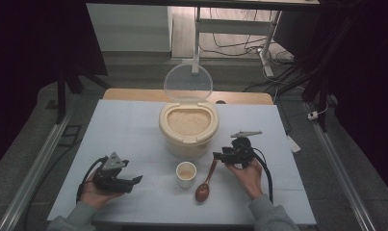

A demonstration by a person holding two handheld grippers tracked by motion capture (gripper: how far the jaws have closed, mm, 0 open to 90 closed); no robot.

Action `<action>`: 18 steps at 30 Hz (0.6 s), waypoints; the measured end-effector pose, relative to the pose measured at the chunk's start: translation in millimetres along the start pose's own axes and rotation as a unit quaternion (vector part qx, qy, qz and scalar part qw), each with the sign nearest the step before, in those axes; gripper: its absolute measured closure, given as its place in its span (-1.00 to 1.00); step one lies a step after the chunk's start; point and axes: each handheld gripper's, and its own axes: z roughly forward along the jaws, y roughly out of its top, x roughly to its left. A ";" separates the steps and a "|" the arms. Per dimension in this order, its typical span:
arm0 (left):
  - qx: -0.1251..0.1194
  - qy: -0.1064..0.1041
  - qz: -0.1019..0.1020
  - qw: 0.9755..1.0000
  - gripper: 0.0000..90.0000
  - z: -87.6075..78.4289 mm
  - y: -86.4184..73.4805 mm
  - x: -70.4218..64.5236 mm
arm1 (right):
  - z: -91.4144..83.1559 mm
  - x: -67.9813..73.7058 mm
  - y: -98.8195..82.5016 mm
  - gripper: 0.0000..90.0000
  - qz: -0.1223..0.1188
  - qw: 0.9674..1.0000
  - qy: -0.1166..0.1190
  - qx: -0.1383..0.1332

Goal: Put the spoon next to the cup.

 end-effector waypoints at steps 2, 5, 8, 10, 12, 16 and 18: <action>-0.001 0.000 0.000 1.000 -0.53 -0.2 0.1 -0.2 | -8.0 0.6 -2.6 -0.03 -0.006 1.000 0.008 -0.007; -0.001 0.000 0.000 1.000 -0.53 -0.6 0.1 0.1 | -19.1 3.1 -8.1 -0.04 -0.024 1.000 0.011 -0.012; -0.002 0.001 0.000 1.000 -0.53 -0.7 0.0 0.2 | -30.8 5.7 -14.8 -0.06 -0.040 0.999 0.013 -0.021; -0.002 0.001 -0.001 1.000 -0.53 -0.8 0.0 0.2 | -39.0 5.5 -20.3 -0.07 -0.044 0.998 0.017 -0.029; -0.003 0.001 -0.001 1.000 -0.53 -0.7 0.1 0.0 | -47.3 4.8 -26.5 -0.07 -0.049 0.998 0.019 -0.036; -0.006 0.000 -0.004 1.000 -0.53 -1.2 -0.1 -0.1 | -62.7 3.8 -42.3 -0.07 -0.059 0.997 0.015 -0.042; -0.006 0.000 -0.005 1.000 -0.53 -1.2 -0.1 0.0 | -69.1 1.0 -50.9 -0.07 -0.061 0.997 0.018 -0.050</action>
